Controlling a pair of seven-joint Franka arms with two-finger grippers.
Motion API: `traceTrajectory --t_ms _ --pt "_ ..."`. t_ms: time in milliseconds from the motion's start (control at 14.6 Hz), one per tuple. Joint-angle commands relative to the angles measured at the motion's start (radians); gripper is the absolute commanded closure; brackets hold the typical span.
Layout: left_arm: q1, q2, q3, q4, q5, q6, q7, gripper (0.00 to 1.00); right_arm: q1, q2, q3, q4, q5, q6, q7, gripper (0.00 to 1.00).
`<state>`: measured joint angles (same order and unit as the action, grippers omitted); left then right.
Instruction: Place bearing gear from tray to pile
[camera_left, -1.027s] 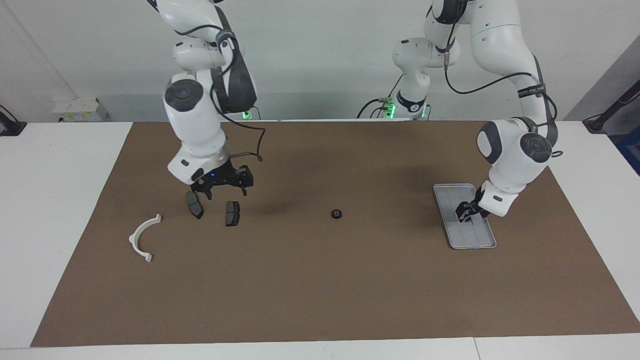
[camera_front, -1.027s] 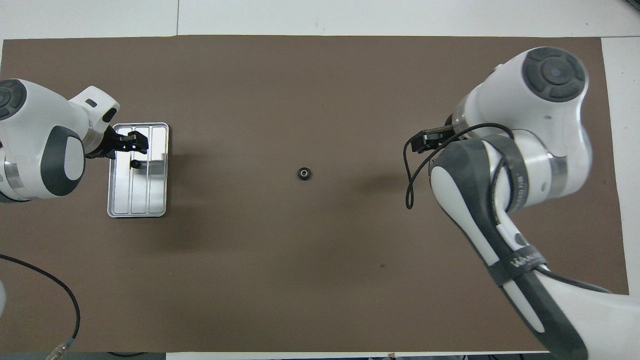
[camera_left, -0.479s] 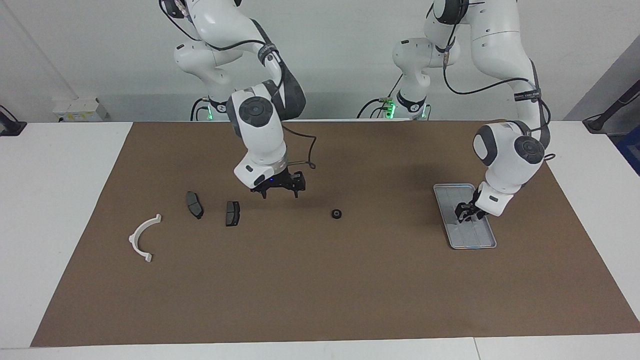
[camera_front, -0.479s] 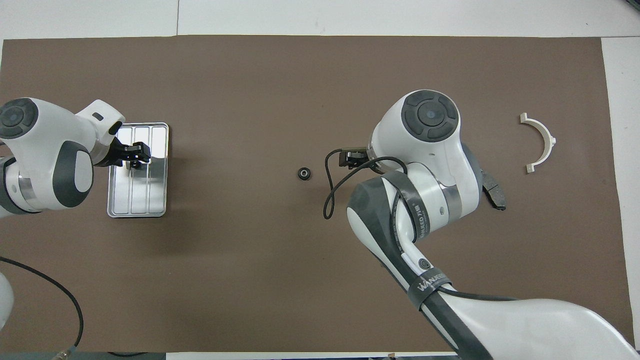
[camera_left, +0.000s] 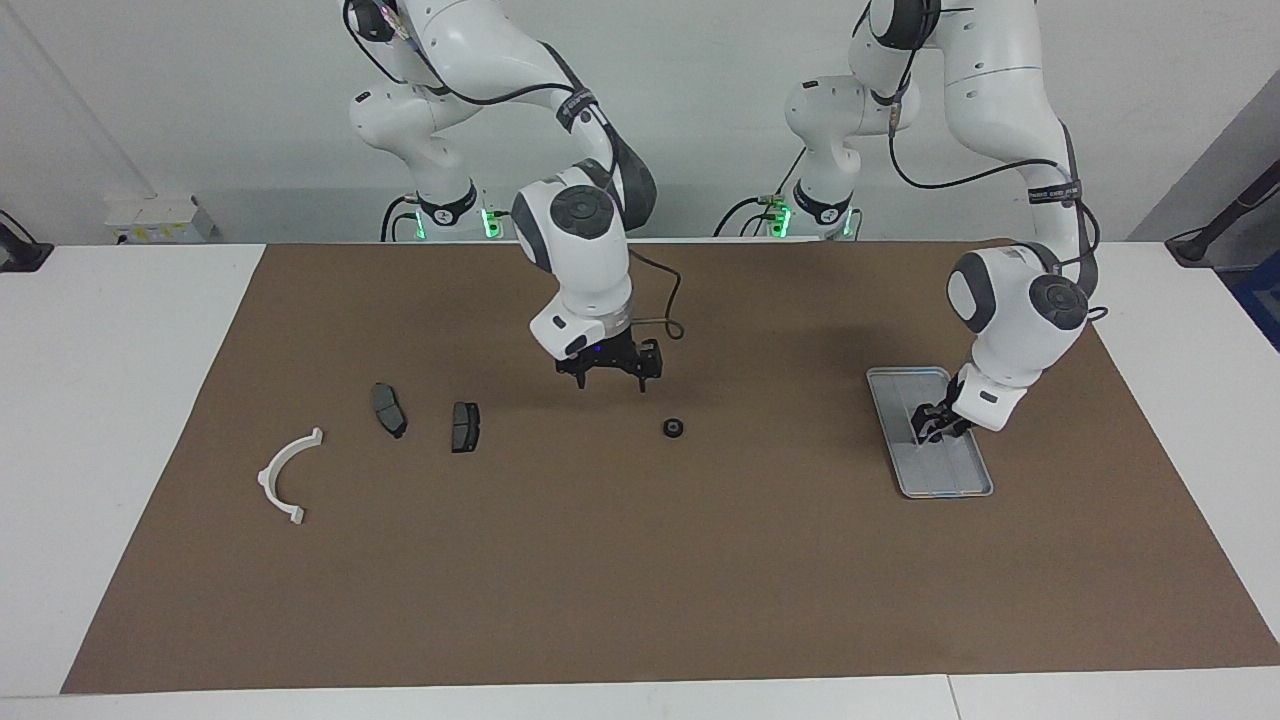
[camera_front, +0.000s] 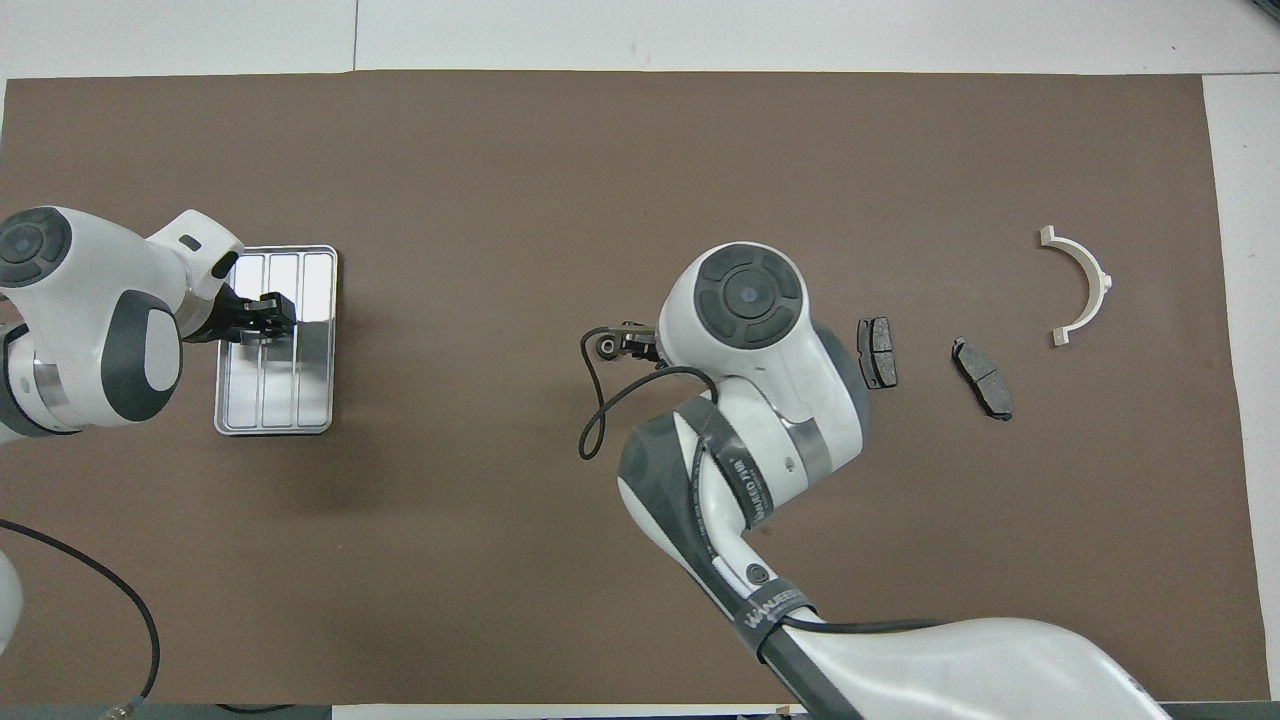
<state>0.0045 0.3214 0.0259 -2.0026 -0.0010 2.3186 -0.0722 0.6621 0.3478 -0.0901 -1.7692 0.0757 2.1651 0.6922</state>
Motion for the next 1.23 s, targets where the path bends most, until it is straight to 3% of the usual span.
traceTrajectory --t_ms 0,274,479,548,685,753,1164 --pt "0.009 -0.035 -0.009 -0.041 0.010 0.021 0.005 0.35 0.054 0.104 -0.007 0.100 -0.072 -0.002 0.078 0.01" --pt "0.006 -0.033 -0.009 -0.042 0.010 0.030 0.003 0.40 0.050 0.163 -0.005 0.151 -0.073 0.001 0.052 0.00" --pt "0.003 -0.032 -0.009 -0.042 0.010 0.033 0.000 0.51 0.044 0.206 -0.005 0.185 -0.068 0.018 0.032 0.00" --pt "0.002 -0.030 -0.009 -0.044 0.010 0.033 0.000 0.59 0.042 0.221 -0.004 0.209 -0.062 0.016 0.032 0.00" --pt "-0.001 -0.033 -0.009 -0.065 0.010 0.057 0.000 0.90 0.044 0.252 -0.004 0.269 -0.054 0.005 0.032 0.00" --pt "-0.001 -0.035 -0.009 -0.079 0.010 0.077 0.002 1.00 0.047 0.264 -0.004 0.283 -0.051 0.004 0.033 0.00" --pt "0.000 -0.038 -0.009 -0.067 0.003 0.064 0.002 1.00 0.037 0.286 0.004 0.295 -0.034 0.016 0.018 0.00"
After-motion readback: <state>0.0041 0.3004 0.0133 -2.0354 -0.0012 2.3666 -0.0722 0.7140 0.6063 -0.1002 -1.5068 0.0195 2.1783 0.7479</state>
